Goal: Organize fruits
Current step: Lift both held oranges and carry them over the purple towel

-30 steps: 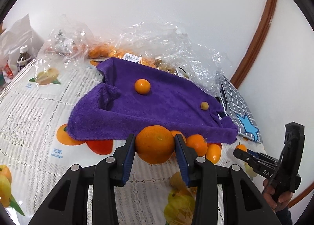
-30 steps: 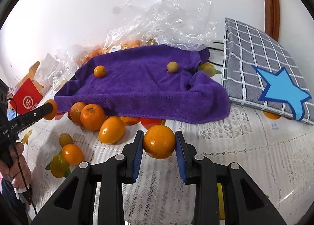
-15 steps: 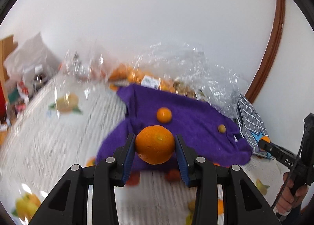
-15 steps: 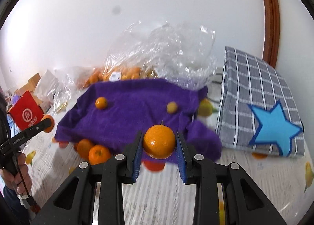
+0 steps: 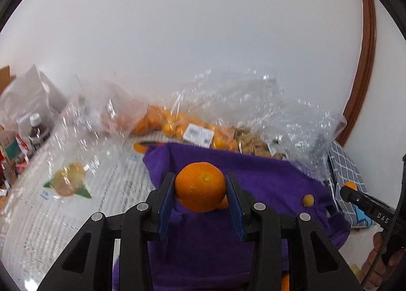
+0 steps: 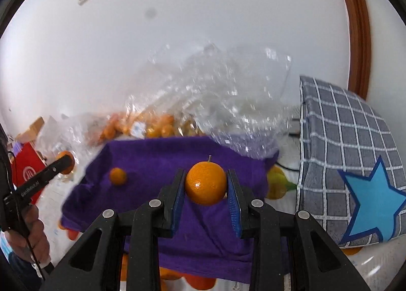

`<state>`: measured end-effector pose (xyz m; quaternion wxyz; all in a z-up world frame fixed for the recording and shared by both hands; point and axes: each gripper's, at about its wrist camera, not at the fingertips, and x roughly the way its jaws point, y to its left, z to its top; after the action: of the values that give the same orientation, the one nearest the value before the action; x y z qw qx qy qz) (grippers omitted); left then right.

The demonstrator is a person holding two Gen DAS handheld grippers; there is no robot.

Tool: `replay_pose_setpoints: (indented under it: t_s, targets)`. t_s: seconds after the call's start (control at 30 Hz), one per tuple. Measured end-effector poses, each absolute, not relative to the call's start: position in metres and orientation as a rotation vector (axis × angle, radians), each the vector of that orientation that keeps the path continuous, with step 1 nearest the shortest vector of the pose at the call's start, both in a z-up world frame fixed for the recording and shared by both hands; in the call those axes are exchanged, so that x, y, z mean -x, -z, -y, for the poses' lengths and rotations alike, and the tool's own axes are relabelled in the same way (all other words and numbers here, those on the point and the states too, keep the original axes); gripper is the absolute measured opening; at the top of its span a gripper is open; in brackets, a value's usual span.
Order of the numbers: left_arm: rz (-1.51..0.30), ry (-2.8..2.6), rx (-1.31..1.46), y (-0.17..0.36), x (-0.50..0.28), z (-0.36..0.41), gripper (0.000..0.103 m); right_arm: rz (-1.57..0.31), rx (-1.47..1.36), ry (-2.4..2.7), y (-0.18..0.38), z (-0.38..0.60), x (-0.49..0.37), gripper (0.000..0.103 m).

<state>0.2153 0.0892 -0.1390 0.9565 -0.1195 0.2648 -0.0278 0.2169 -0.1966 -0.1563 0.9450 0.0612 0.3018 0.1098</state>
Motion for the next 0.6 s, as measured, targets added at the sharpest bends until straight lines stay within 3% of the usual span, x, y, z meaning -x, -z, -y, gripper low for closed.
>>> replay_pose_setpoints:
  t_s: [0.6]
  targets:
    - [-0.640,0.095,0.281,0.168,-0.235,-0.090,0.038,-0.691,-0.080,-0.209,0.198,0.185,-0.231,0.032]
